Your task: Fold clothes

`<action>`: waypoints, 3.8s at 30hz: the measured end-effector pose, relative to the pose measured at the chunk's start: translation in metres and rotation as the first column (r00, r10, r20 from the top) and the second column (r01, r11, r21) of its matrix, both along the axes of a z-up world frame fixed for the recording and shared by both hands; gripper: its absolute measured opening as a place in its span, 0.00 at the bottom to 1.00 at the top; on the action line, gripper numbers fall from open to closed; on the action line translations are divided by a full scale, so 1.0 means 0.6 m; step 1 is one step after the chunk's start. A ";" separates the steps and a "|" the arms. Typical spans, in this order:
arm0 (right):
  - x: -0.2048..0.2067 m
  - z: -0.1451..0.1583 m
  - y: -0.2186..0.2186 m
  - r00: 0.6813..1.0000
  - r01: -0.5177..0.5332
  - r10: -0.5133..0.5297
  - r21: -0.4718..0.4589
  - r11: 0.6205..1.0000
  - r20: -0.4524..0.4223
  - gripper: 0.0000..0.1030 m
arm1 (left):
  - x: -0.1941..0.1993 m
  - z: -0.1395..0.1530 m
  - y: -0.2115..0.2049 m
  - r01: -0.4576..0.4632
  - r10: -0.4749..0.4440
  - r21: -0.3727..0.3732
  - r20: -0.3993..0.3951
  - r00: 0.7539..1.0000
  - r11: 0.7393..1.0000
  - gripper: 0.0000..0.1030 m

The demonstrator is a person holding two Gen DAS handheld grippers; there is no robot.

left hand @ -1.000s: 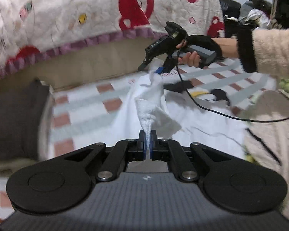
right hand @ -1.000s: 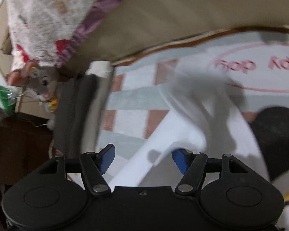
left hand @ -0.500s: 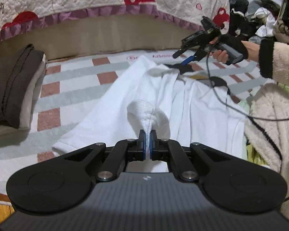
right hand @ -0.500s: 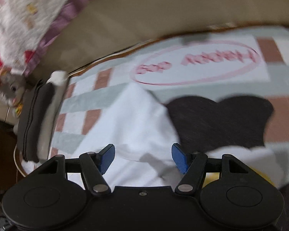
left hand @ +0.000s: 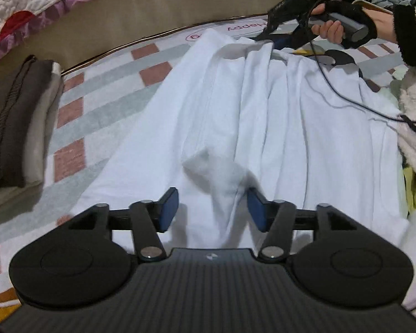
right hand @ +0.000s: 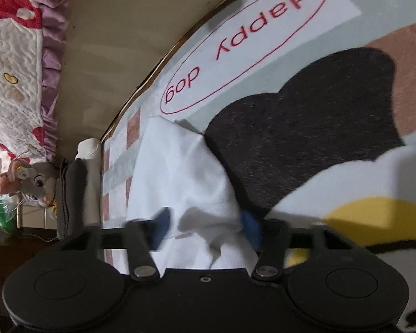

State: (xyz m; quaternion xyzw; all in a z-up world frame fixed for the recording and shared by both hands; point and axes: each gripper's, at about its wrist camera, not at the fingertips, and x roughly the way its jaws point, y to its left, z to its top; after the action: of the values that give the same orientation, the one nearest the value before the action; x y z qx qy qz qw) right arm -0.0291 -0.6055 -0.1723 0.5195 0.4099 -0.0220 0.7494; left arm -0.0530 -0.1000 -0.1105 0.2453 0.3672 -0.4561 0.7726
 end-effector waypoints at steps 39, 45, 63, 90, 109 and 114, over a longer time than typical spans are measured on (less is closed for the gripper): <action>-0.069 0.210 0.068 0.842 -0.526 0.502 -0.504 0.685 -0.196 0.58 | 0.096 0.075 0.163 -0.217 0.059 -0.244 -0.526 0.849 0.945 0.67; -0.004 0.146 0.079 0.903 -0.409 0.408 -0.563 0.718 -0.136 0.59 | 0.131 -0.016 0.149 -0.487 0.330 -0.168 -0.546 0.770 0.857 0.67; 0.022 0.054 0.114 0.873 -0.411 0.487 -0.583 0.701 -0.029 0.60 | 0.127 -0.084 0.147 -0.700 0.472 -0.083 -0.682 0.559 0.709 0.70; 0.115 0.235 0.041 0.990 0.060 0.073 -0.836 0.545 0.119 0.58 | 0.351 0.058 -0.021 -0.524 0.525 -0.203 -0.057 0.849 0.827 0.40; -0.117 0.118 0.082 0.996 -0.083 0.082 -0.604 0.792 -0.030 0.03 | 0.121 -0.022 0.008 -0.423 0.391 -0.159 -0.201 0.898 0.892 0.54; -0.133 0.132 0.088 0.997 -0.041 0.077 -0.609 0.792 0.033 0.09 | 0.108 -0.042 0.010 -0.405 0.379 -0.118 -0.193 0.905 0.907 0.54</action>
State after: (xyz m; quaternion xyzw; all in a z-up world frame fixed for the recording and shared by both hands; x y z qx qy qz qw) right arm -0.1088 -0.5530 -0.0932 0.2391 0.3761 -0.1144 0.8878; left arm 0.0120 -0.0939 -0.1359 0.0668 0.4352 -0.3371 0.8322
